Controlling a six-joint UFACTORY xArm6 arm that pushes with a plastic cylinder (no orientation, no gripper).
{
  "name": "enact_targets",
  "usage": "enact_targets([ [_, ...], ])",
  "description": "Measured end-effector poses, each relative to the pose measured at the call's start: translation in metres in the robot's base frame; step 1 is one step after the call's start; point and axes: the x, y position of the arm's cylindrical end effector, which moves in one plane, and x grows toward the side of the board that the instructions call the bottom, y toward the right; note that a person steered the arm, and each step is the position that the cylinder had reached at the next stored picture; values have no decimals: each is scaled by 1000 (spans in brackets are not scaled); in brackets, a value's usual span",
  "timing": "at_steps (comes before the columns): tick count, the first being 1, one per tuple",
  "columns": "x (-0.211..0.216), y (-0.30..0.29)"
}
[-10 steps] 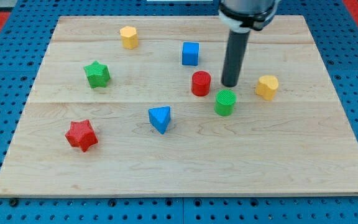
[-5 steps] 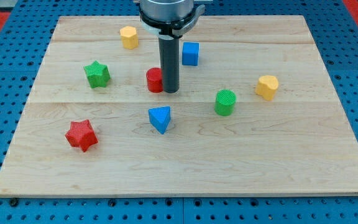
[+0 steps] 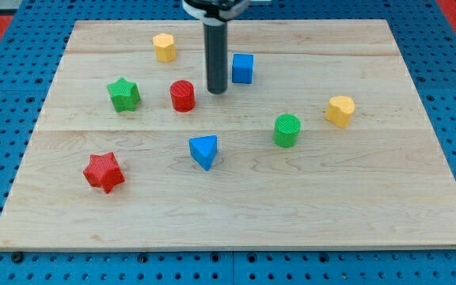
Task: Slide the red circle in between the red star and the green star
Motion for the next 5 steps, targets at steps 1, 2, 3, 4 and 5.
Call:
enact_targets([
  [1, 18, -25],
  [2, 53, -25],
  [3, 76, -31],
  [4, 81, -80],
  [5, 64, -98],
])
